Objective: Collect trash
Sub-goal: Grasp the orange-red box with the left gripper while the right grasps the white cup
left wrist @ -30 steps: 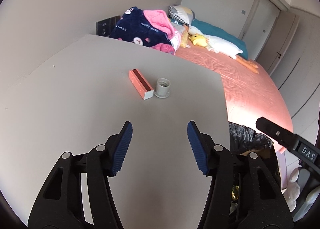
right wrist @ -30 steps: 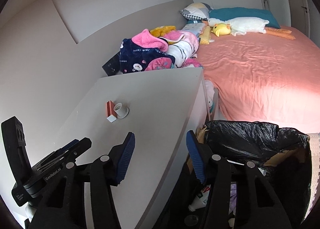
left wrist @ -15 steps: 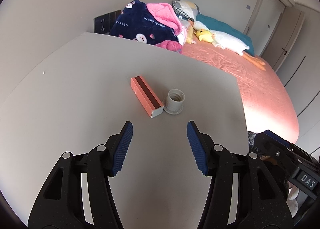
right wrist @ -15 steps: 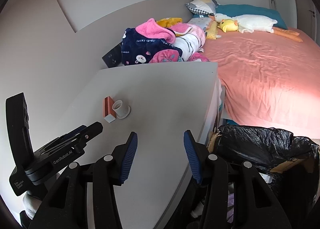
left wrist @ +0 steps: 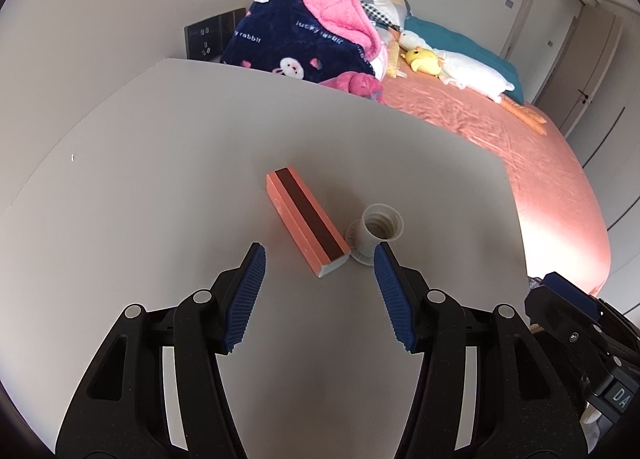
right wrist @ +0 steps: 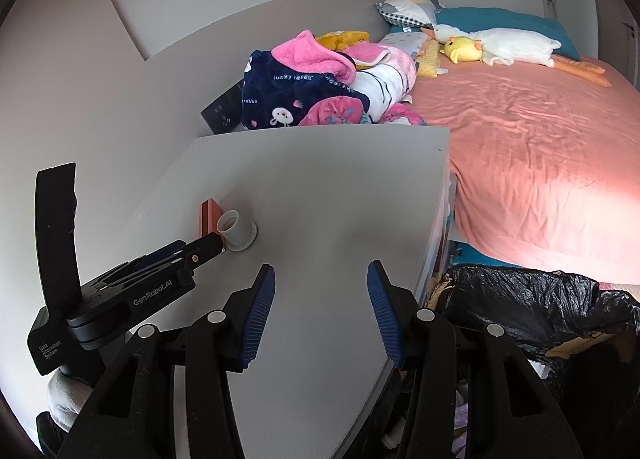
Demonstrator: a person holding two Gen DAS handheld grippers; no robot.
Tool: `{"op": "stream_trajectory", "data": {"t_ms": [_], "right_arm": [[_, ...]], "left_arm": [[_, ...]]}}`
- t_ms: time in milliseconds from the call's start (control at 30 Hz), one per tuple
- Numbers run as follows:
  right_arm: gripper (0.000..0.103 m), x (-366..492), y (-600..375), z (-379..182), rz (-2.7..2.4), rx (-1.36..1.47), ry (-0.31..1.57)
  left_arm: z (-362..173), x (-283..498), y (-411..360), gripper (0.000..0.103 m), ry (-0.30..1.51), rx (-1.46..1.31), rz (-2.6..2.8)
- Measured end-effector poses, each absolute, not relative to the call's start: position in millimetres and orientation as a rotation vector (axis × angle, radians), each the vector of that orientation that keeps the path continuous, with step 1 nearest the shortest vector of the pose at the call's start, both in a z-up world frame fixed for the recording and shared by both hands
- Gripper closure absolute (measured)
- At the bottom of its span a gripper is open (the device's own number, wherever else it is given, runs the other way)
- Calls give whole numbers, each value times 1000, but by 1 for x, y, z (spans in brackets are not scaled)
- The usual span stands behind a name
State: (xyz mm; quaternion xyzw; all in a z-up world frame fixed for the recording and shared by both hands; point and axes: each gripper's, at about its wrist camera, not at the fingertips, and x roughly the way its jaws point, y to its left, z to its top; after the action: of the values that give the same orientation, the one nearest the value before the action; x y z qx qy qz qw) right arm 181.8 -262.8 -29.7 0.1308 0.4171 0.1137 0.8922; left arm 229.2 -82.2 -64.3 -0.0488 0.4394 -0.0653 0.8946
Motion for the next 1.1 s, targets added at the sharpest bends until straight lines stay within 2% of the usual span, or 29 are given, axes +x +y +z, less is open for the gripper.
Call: {"op": "stream_trajectory", "data": {"t_ms": [300, 433, 533, 633, 1100], "right_arm": [[52, 192, -252, -32, 250, 248, 869], [52, 198, -246, -32, 258, 231, 874], [52, 202, -239, -33, 266, 213, 878], [52, 206, -232, -36, 274, 200, 885], [52, 232, -189, -42, 313, 148, 911]], "left_arm": [[-70, 250, -77, 48, 928, -105, -120], [-70, 258, -76, 65, 928, -96, -135], [-70, 263, -74, 70, 928, -95, -139], [-70, 265, -69, 83, 927, -112, -146], [-63, 264, -23, 84, 868, -190, -2]]}}
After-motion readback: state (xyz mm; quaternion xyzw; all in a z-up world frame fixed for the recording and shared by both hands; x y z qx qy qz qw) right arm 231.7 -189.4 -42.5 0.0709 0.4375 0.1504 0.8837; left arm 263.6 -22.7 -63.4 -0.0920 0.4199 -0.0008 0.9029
